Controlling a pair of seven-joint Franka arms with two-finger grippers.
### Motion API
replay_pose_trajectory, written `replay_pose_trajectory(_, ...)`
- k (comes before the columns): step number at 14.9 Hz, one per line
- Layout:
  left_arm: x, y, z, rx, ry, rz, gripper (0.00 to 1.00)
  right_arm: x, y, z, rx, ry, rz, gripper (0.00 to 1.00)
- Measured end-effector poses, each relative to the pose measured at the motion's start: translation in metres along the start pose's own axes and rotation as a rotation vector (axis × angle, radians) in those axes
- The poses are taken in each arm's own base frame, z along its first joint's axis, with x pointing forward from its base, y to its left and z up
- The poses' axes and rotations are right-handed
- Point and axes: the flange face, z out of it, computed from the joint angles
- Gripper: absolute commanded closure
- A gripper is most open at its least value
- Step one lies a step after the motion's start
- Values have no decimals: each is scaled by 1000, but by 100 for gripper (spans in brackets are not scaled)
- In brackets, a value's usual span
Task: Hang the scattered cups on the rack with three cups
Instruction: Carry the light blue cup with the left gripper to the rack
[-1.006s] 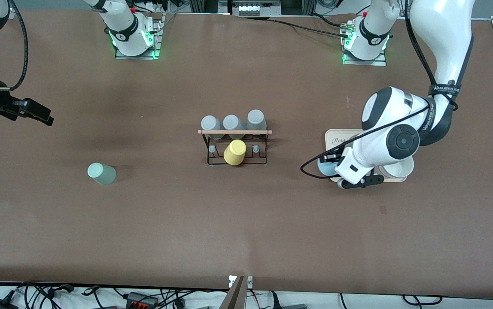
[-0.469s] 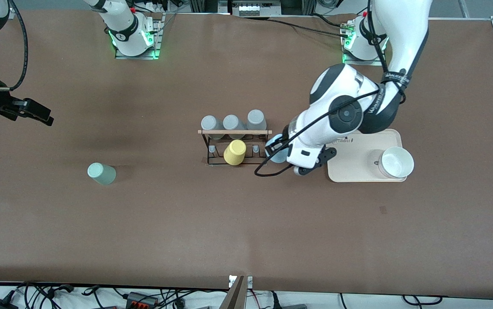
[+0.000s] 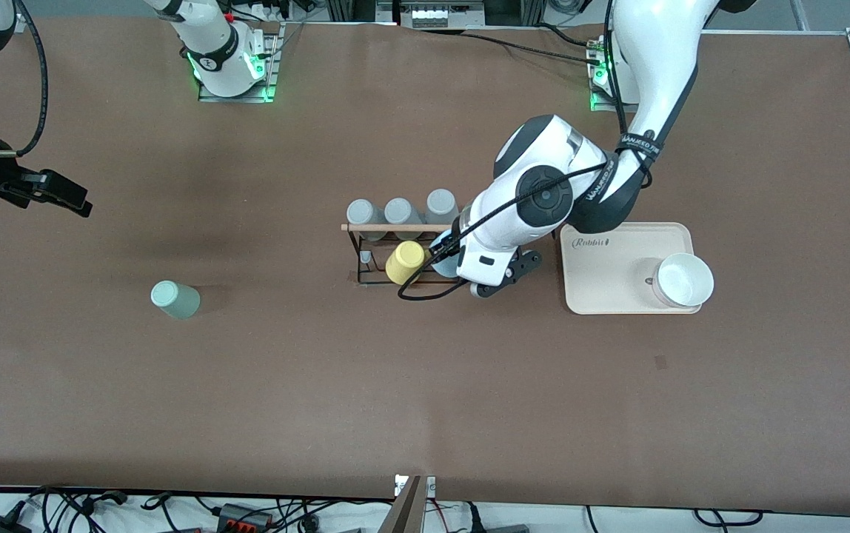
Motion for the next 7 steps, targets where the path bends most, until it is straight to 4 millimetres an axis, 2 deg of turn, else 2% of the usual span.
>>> replay_pose_trajectory(5,-20,8,34,68,52,68,94,0,0,0,0,0,0,0)
replay_pose_trajectory(6,-20,8,40,79,58,73,86,0,0,0,0,0,1,0)
replay_pose_trajectory(7,-18,7,46,89,59,74,62,0,0,0,0,0,3,0)
